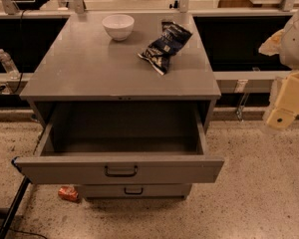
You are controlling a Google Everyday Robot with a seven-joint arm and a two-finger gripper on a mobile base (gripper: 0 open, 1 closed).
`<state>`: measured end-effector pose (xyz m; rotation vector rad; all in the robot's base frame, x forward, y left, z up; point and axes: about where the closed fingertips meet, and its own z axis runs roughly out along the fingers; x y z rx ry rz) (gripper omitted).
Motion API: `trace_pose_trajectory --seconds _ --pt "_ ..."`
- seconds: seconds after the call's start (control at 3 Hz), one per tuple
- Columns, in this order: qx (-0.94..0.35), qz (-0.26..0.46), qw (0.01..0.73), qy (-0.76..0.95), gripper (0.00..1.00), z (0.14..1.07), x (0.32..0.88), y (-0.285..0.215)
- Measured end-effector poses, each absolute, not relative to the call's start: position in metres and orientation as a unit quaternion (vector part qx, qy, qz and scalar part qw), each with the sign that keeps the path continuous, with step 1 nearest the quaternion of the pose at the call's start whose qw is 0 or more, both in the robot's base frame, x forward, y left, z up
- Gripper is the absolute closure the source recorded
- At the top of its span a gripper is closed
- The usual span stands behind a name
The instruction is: Close top drawer
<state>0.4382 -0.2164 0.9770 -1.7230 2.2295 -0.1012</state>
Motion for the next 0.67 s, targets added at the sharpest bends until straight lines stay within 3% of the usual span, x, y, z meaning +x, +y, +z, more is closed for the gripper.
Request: trace_pose_trajectory --seconds 0.33,0.67 --pt "-0.603 -0.036 0.16 0.781 0.0 0.977 0.438 -0.216" --pt "-0.601 -0.003 0.172 0.781 0.26 0.936 0.435 -0.206"
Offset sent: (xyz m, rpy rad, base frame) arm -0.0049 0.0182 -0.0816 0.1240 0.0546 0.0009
